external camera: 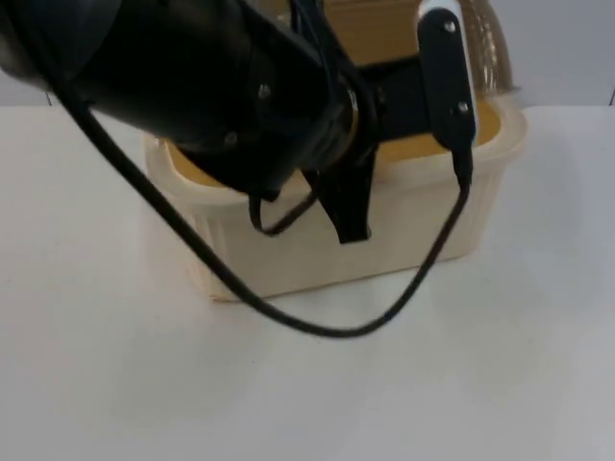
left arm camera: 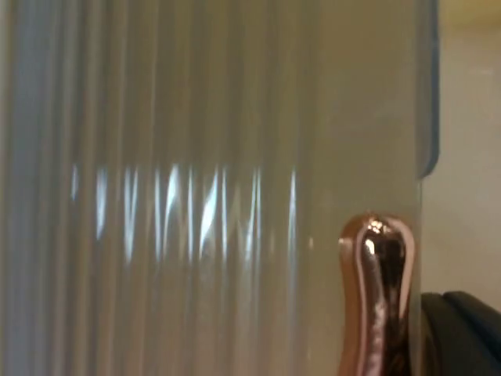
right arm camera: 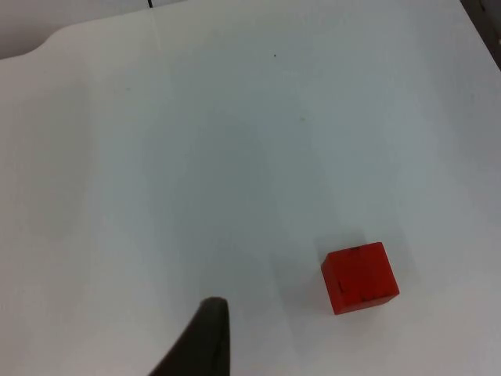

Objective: Open the box lid with the left hand, place the block into the box with the right hand, then close the box lid with the left hand.

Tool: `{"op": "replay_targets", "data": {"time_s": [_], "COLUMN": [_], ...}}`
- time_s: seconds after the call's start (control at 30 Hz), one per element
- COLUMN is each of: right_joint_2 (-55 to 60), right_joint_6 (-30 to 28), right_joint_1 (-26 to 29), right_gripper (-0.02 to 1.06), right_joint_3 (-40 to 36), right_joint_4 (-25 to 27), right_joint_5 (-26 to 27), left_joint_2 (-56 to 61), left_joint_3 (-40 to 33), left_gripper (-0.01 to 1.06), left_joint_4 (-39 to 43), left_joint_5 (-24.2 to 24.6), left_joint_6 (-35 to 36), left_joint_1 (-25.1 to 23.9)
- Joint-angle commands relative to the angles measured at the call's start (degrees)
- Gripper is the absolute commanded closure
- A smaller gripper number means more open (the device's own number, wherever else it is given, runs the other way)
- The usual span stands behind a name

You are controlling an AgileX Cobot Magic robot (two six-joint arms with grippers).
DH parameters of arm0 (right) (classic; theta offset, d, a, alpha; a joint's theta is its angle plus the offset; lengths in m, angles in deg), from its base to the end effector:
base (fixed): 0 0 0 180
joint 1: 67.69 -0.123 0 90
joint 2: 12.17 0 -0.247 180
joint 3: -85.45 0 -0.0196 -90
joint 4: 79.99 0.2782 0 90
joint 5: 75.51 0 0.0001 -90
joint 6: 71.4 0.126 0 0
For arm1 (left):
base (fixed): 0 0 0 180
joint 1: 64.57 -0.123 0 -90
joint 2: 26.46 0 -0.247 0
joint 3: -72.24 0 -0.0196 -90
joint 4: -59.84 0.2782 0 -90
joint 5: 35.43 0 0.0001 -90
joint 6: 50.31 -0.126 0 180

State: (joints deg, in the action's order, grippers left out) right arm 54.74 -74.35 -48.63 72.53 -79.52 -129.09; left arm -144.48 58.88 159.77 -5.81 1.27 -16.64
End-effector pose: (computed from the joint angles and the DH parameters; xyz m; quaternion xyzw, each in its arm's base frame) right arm 0.2507 -0.0857 0.3320 0.1296 0.9093 -0.0716 0.3890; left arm 0.3317 -0.2758 0.1075 0.5735 0.6530 0.2311 0.4373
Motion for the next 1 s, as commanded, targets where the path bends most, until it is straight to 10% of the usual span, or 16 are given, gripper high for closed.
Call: {"op": "replay_targets", "data": {"time_s": [0.0, 0.77, 0.97], "right_joint_2": [-0.2, -0.2, -0.2], "right_joint_6": [-0.5, -0.5, -0.5], "right_joint_1": [0.2, 0.2, 0.2], "right_gripper": [0.00, 0.00, 0.00], "right_joint_3": [-0.3, -0.3, -0.3], "right_joint_4": [-0.1, -0.1, -0.1], "right_joint_5": [0.3, 0.4, 0.4], "left_joint_2": [0.2, 0.2, 0.3], "left_joint_3": [1.2, 10.5, 10.5], "left_gripper": [1.05, 1.05, 1.05], "left_joint_4": [0.0, 0.0, -11.8], "left_joint_5": [2.0, 5.3, 6.1], "left_joint_6": [-0.7, -3.1, -3.7], "left_joint_1": [-1.0, -6.7, -4.2]}}
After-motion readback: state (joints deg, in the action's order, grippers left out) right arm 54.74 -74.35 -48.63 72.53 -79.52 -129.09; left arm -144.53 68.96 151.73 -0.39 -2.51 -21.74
